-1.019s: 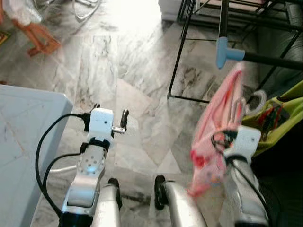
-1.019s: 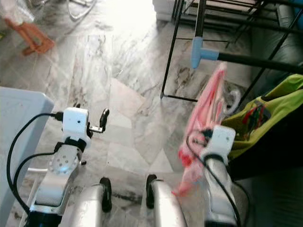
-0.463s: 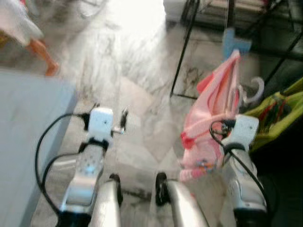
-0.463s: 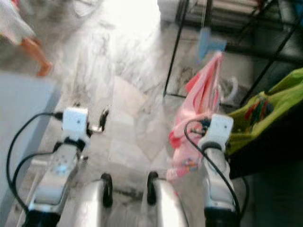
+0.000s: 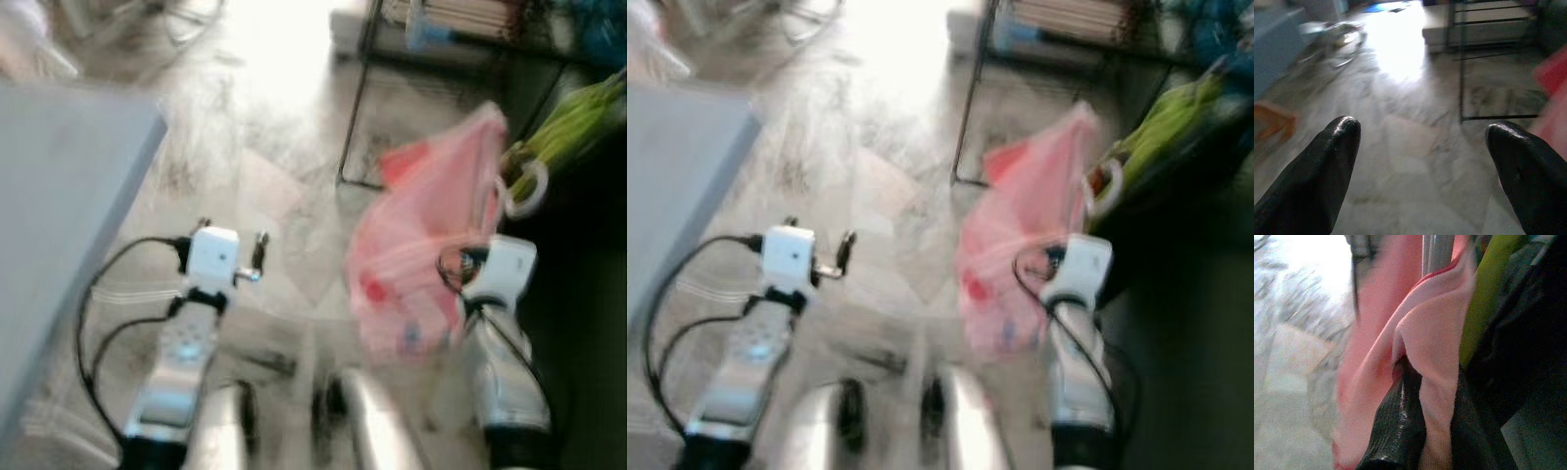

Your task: Hang hanger

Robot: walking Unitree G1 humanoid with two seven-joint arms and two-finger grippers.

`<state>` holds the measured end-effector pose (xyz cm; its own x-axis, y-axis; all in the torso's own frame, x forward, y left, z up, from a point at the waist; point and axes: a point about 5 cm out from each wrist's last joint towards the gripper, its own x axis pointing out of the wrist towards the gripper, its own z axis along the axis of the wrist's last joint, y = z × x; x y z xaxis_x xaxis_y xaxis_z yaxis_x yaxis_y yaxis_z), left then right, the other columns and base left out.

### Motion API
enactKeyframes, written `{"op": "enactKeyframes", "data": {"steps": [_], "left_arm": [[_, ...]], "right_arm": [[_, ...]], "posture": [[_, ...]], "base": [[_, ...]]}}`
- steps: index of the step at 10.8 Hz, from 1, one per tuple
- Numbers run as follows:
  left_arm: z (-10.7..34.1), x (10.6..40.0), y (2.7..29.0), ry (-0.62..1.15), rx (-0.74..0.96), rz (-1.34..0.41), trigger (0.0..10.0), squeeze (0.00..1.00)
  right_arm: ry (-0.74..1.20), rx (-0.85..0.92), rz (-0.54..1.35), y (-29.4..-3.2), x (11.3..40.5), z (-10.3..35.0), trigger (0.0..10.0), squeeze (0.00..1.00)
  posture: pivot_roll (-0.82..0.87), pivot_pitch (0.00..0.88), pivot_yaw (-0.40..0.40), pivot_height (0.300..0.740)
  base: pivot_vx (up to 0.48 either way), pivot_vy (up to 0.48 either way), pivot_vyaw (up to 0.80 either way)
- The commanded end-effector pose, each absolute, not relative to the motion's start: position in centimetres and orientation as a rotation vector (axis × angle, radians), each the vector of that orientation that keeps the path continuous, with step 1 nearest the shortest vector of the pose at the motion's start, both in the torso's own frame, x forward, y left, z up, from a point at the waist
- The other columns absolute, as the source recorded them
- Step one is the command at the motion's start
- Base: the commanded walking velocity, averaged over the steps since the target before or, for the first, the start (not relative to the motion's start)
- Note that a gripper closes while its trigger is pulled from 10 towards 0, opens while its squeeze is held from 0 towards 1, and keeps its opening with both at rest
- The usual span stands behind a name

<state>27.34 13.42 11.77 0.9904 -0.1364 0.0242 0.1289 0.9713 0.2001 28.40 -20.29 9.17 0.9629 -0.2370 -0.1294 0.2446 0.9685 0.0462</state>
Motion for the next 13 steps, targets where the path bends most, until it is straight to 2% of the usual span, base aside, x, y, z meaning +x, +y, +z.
{"op": "enactKeyframes", "data": {"steps": [1,3,5,9,13], "left_arm": [[10.9,26.7,13.9,0.003,0.197,-0.117,10.0,0.00],[10.5,26.0,13.1,0.020,0.193,-0.135,10.0,0.00],[10.4,25.7,12.7,0.028,0.180,-0.149,10.0,0.00],[10.5,26.3,12.8,0.029,0.158,-0.131,10.0,0.00],[10.3,26.5,12.3,0.038,0.170,-0.139,10.0,0.00]], "right_arm": [[0.102,0.050,-0.211,-19.6,28.6,9.5,10.0,0.00],[0.105,0.035,-0.235,-20.5,28.6,9.3,10.0,0.00],[0.115,0.030,-0.245,-21.1,28.2,8.9,10.0,0.00],[0.090,-0.016,-0.155,-19.0,28.0,9.0,10.0,0.00],[0.062,-0.036,-0.146,-19.5,28.7,9.7,10.0,0.00]], "posture": [[0.03,0.286,-0.045,0.740],[0.03,0.304,-0.039,0.740],[0.02,0.309,-0.038,0.740],[0.01,0.325,-0.042,0.740],[0.00,0.322,-0.048,0.740]], "base": [[-0.409,0.000,0.00],[-0.356,0.000,0.00],[0.000,0.000,0.00],[0.000,0.000,0.80],[0.000,0.000,0.80]]}}
